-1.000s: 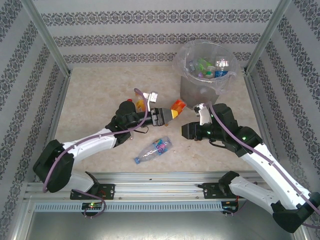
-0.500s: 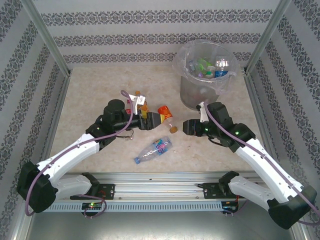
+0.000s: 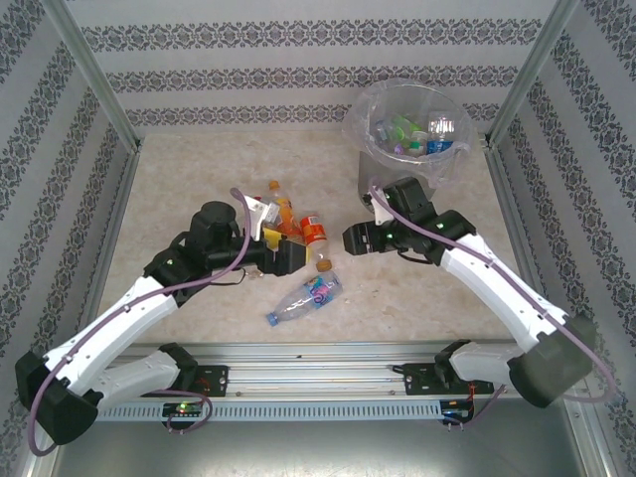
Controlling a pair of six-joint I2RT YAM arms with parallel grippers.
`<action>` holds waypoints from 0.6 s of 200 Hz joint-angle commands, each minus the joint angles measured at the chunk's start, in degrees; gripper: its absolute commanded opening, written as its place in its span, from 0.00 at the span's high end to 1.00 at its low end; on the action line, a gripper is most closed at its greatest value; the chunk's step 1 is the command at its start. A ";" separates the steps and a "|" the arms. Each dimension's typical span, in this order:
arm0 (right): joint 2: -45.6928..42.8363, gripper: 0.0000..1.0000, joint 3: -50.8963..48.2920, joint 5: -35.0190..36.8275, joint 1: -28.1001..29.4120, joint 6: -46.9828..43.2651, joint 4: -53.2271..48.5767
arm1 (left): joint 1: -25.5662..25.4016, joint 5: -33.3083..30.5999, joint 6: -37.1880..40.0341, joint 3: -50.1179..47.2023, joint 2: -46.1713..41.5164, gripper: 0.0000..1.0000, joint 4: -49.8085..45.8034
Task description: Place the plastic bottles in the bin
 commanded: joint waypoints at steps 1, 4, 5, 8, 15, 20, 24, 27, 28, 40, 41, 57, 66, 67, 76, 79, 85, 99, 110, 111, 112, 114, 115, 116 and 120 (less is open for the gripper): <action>3.51 0.22 3.02 -1.54 0.07 -2.45 0.29 | 0.71 -4.02 4.60 1.38 -3.25 0.00 -8.33; 4.15 0.21 3.32 -1.43 0.06 -2.40 0.50 | 0.71 -4.34 4.65 1.34 -3.57 0.00 -8.64; 4.25 0.21 3.40 -1.40 0.11 -2.38 0.53 | 0.71 -4.40 4.68 1.30 -3.74 0.00 -8.71; 4.78 0.21 3.72 -1.09 0.28 -2.30 0.60 | 0.71 -4.72 4.66 1.31 -4.01 0.00 -9.01; 6.44 0.19 4.50 -0.36 0.57 -1.96 0.68 | 0.71 -5.31 4.71 1.08 -4.61 0.00 -9.30; 7.61 0.17 5.08 0.19 0.81 -1.57 0.81 | 0.71 -5.51 4.62 0.87 -4.89 0.00 -9.26; 8.58 0.16 5.56 0.76 1.01 -1.10 0.76 | 0.71 -5.57 4.50 0.62 -5.13 0.00 -9.07; 9.17 0.16 5.92 1.28 1.18 -0.72 0.81 | 0.66 -5.54 4.32 0.45 -5.34 0.00 -8.86; 9.44 0.16 6.02 1.41 1.20 -0.57 0.78 | 0.64 -5.48 4.32 0.35 -5.37 0.00 -8.78; 12.14 0.14 6.94 3.42 2.22 1.49 1.78 | 0.71 -5.31 3.66 -0.33 -5.51 0.00 -7.66; 12.33 0.14 7.05 3.67 2.29 1.67 1.88 | 0.71 -5.24 3.57 -0.37 -5.50 0.00 -7.60; 16.02 0.11 8.75 5.88 3.08 5.97 2.59 | 0.71 -4.96 2.64 -1.03 -5.48 0.00 -6.28; 18.01 0.11 9.43 6.47 3.53 8.50 3.39 | 0.66 -4.91 2.19 -1.38 -5.49 0.00 -5.65; 18.17 0.10 9.57 6.64 3.61 8.78 3.43 | 0.64 -4.91 2.18 -1.43 -5.49 0.00 -5.63; 20.23 0.10 10.63 7.39 4.01 10.82 3.74 | 0.64 -5.01 1.83 -1.81 -5.52 0.00 -5.16; 20.86 0.10 10.86 7.46 4.14 11.33 3.95 | 0.64 -4.99 1.77 -1.90 -5.49 0.00 -5.03; 22.28 0.10 11.59 8.22 4.48 12.75 4.01 | 0.62 -5.01 1.65 -2.15 -5.43 0.00 -4.85; 24.89 0.10 13.06 11.63 5.16 16.55 3.89 | 0.61 -5.07 1.30 -2.52 -5.42 0.00 -4.29; 27.06 0.12 13.97 12.10 5.44 19.56 4.19 | 0.63 -4.99 0.96 -2.94 -5.49 0.00 -3.58; 27.26 0.12 14.13 12.18 5.44 19.85 4.14 | 0.67 -5.04 0.95 -3.00 -5.49 0.00 -3.50; 27.50 0.12 14.25 12.26 5.48 20.17 4.11 | 0.69 -5.01 0.94 -3.03 -5.49 0.00 -3.42; 27.82 0.13 14.45 12.44 5.47 20.68 4.09 | 0.68 -5.02 0.87 -3.05 -5.49 0.00 -3.31; 28.04 0.13 14.50 12.48 5.46 20.94 4.09 | 0.69 -5.05 0.90 -3.05 -5.49 0.00 -3.28; 28.19 0.13 14.57 12.50 5.49 21.07 4.08 | 0.66 -5.06 0.92 -3.05 -5.49 0.00 -3.22; 28.96 0.14 14.84 12.64 5.53 21.96 4.20 | 0.62 -5.17 0.77 -3.14 -5.41 0.00 -3.08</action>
